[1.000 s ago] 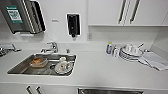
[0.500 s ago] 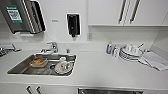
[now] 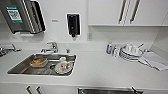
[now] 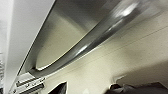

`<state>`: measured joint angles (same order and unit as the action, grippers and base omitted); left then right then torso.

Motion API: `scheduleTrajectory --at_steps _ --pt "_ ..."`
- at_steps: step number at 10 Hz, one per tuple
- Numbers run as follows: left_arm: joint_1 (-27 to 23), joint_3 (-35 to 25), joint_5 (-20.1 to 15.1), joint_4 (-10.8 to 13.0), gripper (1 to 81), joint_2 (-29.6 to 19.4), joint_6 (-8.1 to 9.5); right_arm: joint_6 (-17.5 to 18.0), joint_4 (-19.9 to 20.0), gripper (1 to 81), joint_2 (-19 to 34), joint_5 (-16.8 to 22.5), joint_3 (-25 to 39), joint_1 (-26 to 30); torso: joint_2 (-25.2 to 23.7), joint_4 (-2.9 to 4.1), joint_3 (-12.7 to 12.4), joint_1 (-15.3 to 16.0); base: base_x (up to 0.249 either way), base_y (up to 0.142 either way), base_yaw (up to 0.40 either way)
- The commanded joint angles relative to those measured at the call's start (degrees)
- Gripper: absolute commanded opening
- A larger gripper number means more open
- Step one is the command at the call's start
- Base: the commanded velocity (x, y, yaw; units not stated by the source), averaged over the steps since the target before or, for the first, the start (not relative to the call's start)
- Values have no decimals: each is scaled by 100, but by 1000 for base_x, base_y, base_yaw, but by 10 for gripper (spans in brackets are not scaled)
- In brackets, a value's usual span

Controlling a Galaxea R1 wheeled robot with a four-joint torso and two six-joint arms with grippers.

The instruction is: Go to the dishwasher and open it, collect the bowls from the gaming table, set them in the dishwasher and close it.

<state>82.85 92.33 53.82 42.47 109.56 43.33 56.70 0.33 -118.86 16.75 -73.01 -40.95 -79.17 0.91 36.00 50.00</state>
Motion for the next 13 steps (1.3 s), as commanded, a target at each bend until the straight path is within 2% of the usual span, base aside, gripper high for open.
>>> scheduleTrajectory --at_steps 1,2,6,10,13 --pt "-291 4 23 130 811 -320 -17 850 -24 811 79 408 -274 723 0 0 0 0 0 0 0" --pt "-291 13 23 130 811 -320 -17 1026 -24 811 96 373 -274 740 0 0 0 0 0 0 0" --pt "-291 66 32 139 811 -276 -17 1326 -24 811 96 329 -213 995 0 0 2 0 0 0 0" --pt "-291 83 32 139 811 -259 -17 1335 -147 811 -114 329 -353 935 0 0 2 0 0 0 0" --pt "-291 101 41 208 811 -258 -17 1335 -165 811 -439 320 -687 732 0 0 2 0 0 0 0"
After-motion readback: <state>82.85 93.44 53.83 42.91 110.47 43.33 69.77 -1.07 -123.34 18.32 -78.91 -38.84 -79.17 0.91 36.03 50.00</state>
